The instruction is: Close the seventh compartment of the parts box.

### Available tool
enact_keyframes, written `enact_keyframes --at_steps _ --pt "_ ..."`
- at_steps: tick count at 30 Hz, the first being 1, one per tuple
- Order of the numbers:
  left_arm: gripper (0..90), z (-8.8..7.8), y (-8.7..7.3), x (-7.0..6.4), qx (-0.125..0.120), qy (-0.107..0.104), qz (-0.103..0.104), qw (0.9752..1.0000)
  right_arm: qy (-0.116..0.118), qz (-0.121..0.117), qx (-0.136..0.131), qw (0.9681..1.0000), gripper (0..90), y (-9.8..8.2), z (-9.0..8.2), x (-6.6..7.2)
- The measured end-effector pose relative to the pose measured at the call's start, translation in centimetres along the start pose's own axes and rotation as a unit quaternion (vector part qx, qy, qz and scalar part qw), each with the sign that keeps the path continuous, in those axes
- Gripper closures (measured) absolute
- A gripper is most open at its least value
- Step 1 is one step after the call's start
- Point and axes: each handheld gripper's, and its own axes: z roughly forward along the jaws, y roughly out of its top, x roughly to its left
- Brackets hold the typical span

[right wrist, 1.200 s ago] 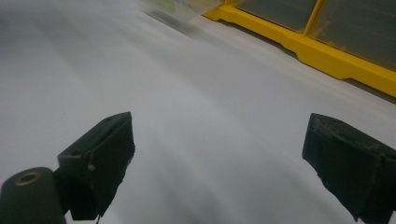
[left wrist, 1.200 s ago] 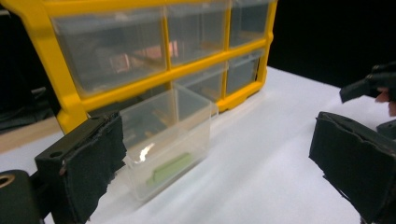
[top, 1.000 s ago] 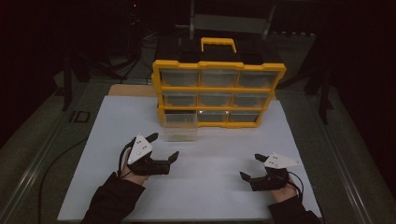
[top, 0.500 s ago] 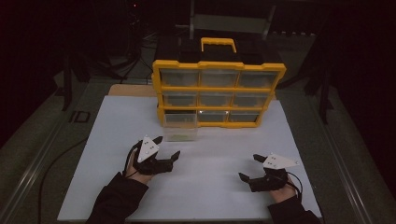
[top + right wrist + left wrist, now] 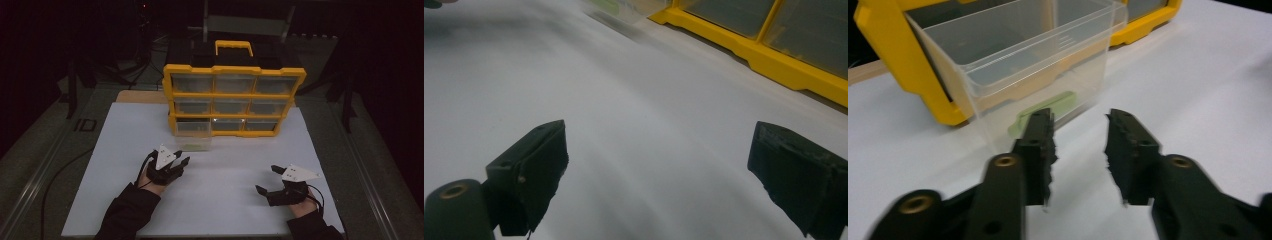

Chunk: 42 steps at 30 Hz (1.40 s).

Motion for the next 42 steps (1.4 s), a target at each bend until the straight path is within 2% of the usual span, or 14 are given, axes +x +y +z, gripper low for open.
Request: enact_keyframes --at_steps 7,8,9,12,14,17,22,30,42 --pt "75.8 0.7 0.1 0.2 0.018 0.005 0.000 0.9998 0.000 0.000 0.000 1.0000 9.1 0.0 0.0 0.0" --pt "75.8 1.0 0.1 0.3 0.025 0.010 -0.003 0.9996 0.000 0.000 0.000 1.0000 9.1 0.0 0.0 0.0" --pt "81.2 1.1 0.2 0.3 0.033 0.015 -0.006 0.9993 0.001 0.000 -0.001 1.0000 9.1 0.0 -0.1 0.0" --pt "85.5 1.6 0.1 0.6 0.045 0.019 -0.021 0.9986 -0.002 0.000 0.000 1.0000 9.2 0.0 -0.1 -0.1" --pt "89.2 1.8 0.1 0.7 0.051 0.020 -0.019 0.9983 -0.001 0.001 0.000 1.0000 9.1 0.0 -0.1 -0.1" --pt "89.6 2.2 0.0 0.7 0.057 0.026 -0.002 0.9980 0.000 0.000 0.000 1.0000 9.1 0.0 -0.1 -0.1" --pt "89.8 2.8 0.1 1.1 0.057 0.024 -0.014 0.9980 -0.001 0.000 0.000 1.0000 9.2 0.0 -0.1 -0.1" --pt "90.0 4.0 0.6 1.2 0.064 0.025 0.005 0.9976 -0.001 0.000 0.000 1.0000 9.1 0.0 -0.1 -0.1" --pt "90.0 5.1 0.9 1.4 0.069 0.027 0.006 0.9972 -0.002 0.001 -0.002 1.0000 9.1 0.0 -0.2 -0.2"
